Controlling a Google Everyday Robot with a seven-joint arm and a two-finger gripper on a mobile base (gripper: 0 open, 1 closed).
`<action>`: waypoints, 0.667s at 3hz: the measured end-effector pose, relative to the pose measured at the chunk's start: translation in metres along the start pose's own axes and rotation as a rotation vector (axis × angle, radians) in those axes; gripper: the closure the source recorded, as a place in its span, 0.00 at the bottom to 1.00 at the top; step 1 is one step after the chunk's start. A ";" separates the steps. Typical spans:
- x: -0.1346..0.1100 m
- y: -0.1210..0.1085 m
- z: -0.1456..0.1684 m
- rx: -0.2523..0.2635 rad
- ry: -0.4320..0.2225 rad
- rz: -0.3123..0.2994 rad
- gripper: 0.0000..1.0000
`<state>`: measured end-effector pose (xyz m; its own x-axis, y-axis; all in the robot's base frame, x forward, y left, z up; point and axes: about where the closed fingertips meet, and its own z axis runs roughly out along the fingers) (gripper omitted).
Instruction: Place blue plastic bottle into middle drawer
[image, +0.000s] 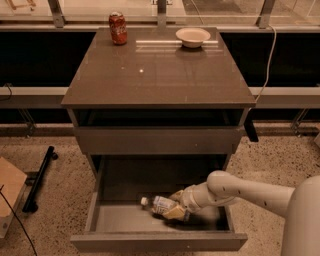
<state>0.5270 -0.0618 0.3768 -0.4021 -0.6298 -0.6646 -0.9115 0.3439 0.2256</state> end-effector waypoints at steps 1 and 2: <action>0.000 0.001 0.002 -0.003 0.000 0.000 0.00; 0.000 0.001 0.002 -0.003 0.000 0.000 0.00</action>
Offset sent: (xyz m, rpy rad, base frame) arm -0.0007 0.0013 -0.0007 0.0009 0.0017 0.0021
